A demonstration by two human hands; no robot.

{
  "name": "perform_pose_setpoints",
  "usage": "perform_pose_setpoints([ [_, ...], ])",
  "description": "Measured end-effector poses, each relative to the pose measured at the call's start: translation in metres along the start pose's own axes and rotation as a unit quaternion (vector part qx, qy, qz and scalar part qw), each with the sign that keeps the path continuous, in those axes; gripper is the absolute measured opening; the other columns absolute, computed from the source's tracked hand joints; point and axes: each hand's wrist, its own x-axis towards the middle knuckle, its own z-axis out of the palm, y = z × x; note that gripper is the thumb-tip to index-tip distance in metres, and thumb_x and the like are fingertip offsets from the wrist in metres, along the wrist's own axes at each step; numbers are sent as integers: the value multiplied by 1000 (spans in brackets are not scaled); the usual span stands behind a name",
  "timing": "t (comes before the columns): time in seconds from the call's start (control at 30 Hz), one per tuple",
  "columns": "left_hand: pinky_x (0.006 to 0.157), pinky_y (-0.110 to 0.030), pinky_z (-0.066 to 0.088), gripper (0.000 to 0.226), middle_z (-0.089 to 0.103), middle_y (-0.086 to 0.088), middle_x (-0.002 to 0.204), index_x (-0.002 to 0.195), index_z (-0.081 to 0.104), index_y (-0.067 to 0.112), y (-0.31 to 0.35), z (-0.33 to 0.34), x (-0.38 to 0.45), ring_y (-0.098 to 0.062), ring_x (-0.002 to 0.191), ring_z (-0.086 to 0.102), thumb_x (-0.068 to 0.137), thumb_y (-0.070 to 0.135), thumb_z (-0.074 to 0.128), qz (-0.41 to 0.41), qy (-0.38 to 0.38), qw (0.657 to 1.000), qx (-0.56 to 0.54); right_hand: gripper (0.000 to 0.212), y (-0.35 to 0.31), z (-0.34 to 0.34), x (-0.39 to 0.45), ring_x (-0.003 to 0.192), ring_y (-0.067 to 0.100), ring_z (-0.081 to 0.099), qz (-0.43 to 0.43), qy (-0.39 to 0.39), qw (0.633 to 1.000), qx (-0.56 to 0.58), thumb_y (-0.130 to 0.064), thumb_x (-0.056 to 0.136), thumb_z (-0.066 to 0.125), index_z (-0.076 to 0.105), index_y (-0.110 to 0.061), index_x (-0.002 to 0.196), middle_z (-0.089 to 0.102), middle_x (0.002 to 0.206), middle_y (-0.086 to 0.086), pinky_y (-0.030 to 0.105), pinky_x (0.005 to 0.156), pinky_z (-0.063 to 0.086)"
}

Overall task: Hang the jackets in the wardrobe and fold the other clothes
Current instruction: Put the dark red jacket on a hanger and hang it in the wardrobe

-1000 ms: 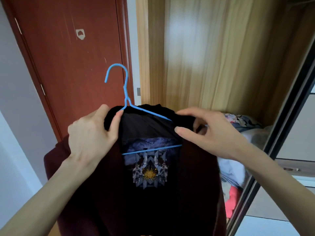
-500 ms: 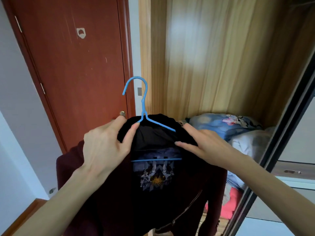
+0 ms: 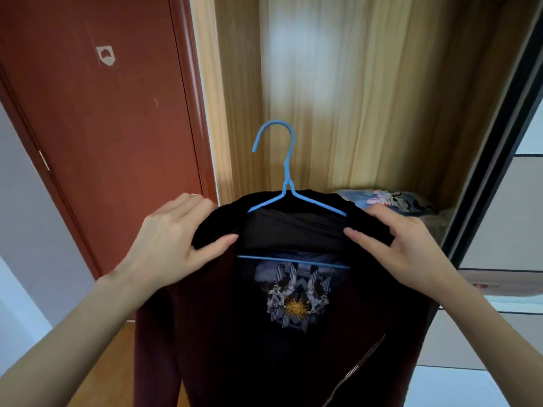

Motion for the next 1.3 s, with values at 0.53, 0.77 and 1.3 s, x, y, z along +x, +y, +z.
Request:
perform_pose_setpoints([
  [0.53, 58, -44, 50, 29, 58, 10, 80, 96, 53, 23, 93, 86, 83, -14, 69, 59, 109, 44, 39, 7, -30, 988, -153, 45, 62, -40, -24, 61, 14, 67, -63, 39, 965, -250, -63, 99, 45, 66, -27, 116, 73, 78, -10, 34, 46, 51],
  [0.77, 40, -42, 41, 32, 45, 5, 70, 83, 49, 15, 121, 90, 109, -17, 52, 46, 111, 29, 42, 38, 49, 994, -93, 37, 47, -40, 0, 44, 26, 56, -165, 110, 899, -390, -38, 111, 48, 71, -10, 111, 58, 66, 2, 36, 34, 39],
  [1.3, 46, -36, 45, 24, 62, 8, 77, 95, 64, 16, 125, 111, 131, -10, 64, 61, 107, 35, 55, 18, 121, 991, -57, 73, 86, -72, 28, 60, 1, 57, 42, -130, 969, -204, -78, 89, 45, 56, -30, 142, 64, 76, -19, 32, 66, 50],
])
